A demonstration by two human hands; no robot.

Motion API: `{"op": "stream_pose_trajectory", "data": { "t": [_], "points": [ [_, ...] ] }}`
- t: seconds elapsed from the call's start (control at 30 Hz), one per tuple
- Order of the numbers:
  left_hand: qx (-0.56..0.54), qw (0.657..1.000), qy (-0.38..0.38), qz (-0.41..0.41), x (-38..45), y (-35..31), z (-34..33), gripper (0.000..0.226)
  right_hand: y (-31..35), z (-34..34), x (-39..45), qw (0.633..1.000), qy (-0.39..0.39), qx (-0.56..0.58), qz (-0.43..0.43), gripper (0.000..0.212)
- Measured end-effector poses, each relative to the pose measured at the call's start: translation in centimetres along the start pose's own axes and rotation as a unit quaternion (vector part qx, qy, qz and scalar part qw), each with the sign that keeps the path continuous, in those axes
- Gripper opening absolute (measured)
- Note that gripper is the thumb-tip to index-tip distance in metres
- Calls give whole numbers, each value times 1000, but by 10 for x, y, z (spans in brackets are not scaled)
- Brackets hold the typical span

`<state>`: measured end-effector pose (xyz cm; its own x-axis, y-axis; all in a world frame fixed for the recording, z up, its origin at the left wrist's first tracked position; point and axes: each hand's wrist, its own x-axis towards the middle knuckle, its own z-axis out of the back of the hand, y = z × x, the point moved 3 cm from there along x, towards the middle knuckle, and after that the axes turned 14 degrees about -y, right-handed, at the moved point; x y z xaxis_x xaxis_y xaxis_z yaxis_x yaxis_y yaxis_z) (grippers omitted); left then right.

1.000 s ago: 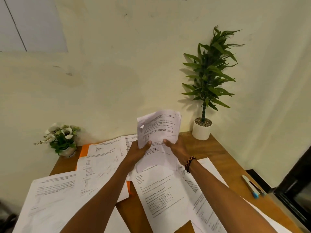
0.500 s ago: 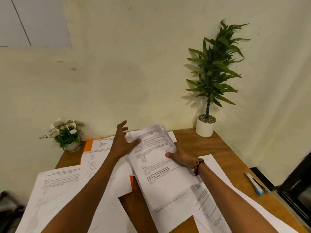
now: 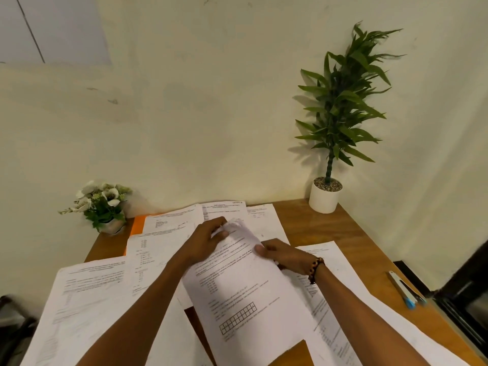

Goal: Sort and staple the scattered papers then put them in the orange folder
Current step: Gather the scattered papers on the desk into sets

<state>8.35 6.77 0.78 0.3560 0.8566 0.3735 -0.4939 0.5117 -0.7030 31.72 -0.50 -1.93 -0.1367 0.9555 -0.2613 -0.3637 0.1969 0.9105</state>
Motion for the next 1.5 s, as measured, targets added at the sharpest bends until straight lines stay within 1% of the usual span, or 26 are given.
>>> {"op": "stream_pose_trajectory", "data": {
  "t": [0.07,0.13,0.2,0.27,0.33,0.37,0.4,0.43,0.47,0.5,0.53,0.6,0.7,0.73,0.8,0.87,0.93,0.97,1.0,1.13,1.2,1.27,1.33,1.4,1.43,1.5],
  "points": [
    [-3,1000,6,11,-1,6,0,16,1,9,7,994,-101,50,0,56],
    [-4,1000,11,20,-4,8,-2,13,-1,17,14,979,-194,59,20,51],
    [-6,999,20,34,-7,11,-8,9,-8,23,21,963,-263,35,34,41],
    [-8,998,32,47,-9,12,-16,8,-21,28,27,947,-312,-43,58,23],
    [-1,999,35,40,-10,12,-24,7,-31,25,24,925,-331,-159,100,8],
    [0,999,34,30,-8,10,-28,7,-34,22,19,901,-347,-228,127,5],
    [1,999,37,21,-6,8,-34,5,-39,18,13,874,-358,-295,145,13],
    [4,999,44,14,-4,6,-41,3,-45,12,8,856,-347,-353,152,23],
    [10,999,52,10,-3,4,-45,7,-49,5,7,852,-318,-387,152,32],
    [15,998,63,8,-2,4,-50,10,-56,0,7,860,-282,-403,137,37],
    [20,997,71,2,-1,4,-56,11,-62,-3,8,870,-254,-403,127,43],
    [26,996,89,-9,0,3,-65,11,-70,0,7,887,-239,-374,127,48],
    [19,994,107,-19,-2,-2,-72,9,-70,10,-1,920,-254,-275,119,45],
    [19,993,112,-23,-3,-4,-74,11,-68,14,-6,921,-272,-249,122,43],
    [21,992,123,-24,-6,-7,-78,14,-65,20,-15,896,-329,-255,155,34],
    [22,991,132,-19,-8,-7,-82,15,-65,25,-25,849,-386,-321,165,25],
    [23,990,138,-18,-8,-8,-88,18,-66,26,-37,798,-434,-395,135,24],
    [24,990,140,-19,-8,-11,-90,19,-70,25,-41,782,-448,-416,120,23],
    [25,989,144,-22,-8,-13,-93,19,-75,23,-43,779,-448,-425,111,22],
    [41,986,162,-27,-6,-21,-108,15,-93,16,-40,815,-414,-387,119,12],
    [42,986,162,-21,-3,-22,-114,5,-96,21,-37,841,-407,-337,113,10],
    [45,986,161,-9,-1,-23,-119,7,-100,28,-38,875,-397,-262,96,19],
    [54,984,169,10,-1,-22,-125,16,-102,33,-42,889,-388,-225,96,28],
    [76,979,185,38,-5,-17,-133,33,-98,40,-52,877,-418,-221,89,27],
    [89,976,193,52,-8,-14,-136,39,-96,46,-57,857,-455,-232,73,25],
    [99,972,202,71,-14,-12,-140,46,-93,62,-66,789,-528,-312,10,34]
  ]
}}
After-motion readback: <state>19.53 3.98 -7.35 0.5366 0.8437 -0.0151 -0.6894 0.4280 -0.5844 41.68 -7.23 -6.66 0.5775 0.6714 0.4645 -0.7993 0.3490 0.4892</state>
